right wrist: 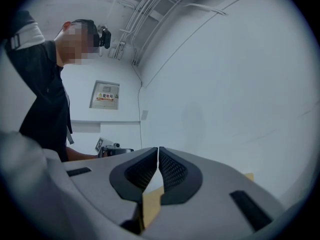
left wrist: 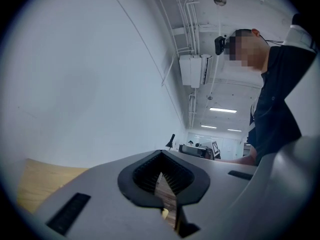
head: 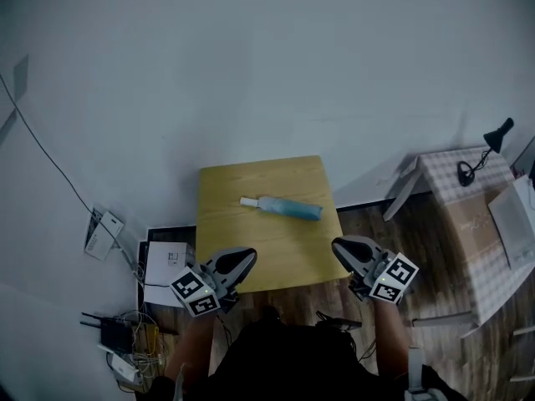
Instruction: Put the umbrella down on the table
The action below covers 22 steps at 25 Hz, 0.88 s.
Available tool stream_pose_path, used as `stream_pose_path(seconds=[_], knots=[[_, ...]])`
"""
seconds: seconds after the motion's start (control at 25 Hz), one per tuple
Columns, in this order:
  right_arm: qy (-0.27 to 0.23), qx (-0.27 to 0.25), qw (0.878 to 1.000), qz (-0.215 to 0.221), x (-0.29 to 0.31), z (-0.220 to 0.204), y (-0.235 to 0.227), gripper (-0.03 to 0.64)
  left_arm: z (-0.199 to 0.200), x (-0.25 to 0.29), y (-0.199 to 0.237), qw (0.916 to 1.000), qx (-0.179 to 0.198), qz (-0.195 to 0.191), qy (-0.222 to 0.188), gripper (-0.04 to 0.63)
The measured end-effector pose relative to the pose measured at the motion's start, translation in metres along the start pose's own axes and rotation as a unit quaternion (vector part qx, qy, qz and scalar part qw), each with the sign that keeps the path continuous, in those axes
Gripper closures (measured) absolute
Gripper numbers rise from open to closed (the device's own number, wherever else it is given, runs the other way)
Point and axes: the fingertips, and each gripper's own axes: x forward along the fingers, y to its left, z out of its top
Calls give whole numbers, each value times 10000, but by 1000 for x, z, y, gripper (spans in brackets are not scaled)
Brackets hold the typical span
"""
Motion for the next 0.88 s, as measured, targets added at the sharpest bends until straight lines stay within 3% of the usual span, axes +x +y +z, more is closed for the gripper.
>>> stream_pose_path(seconds=[0.2, 0.4, 0.64, 0.88], knots=[[-293, 571, 9973, 343, -61, -1, 37, 592, -24, 16, -70, 9998, -125, -36, 166, 583], [-682, 1333, 9881, 348, -129, -23, 59, 592, -61, 18, -141, 9991, -246, 26, 352, 583], [-490, 1415, 9868, 612, -166, -56, 100, 592, -108, -3, -206, 9954, -473, 141, 821, 583], [-574, 1433, 9823, 1061, -179, -68, 144, 592, -110, -16, -239, 9935, -448, 215, 1025, 583]])
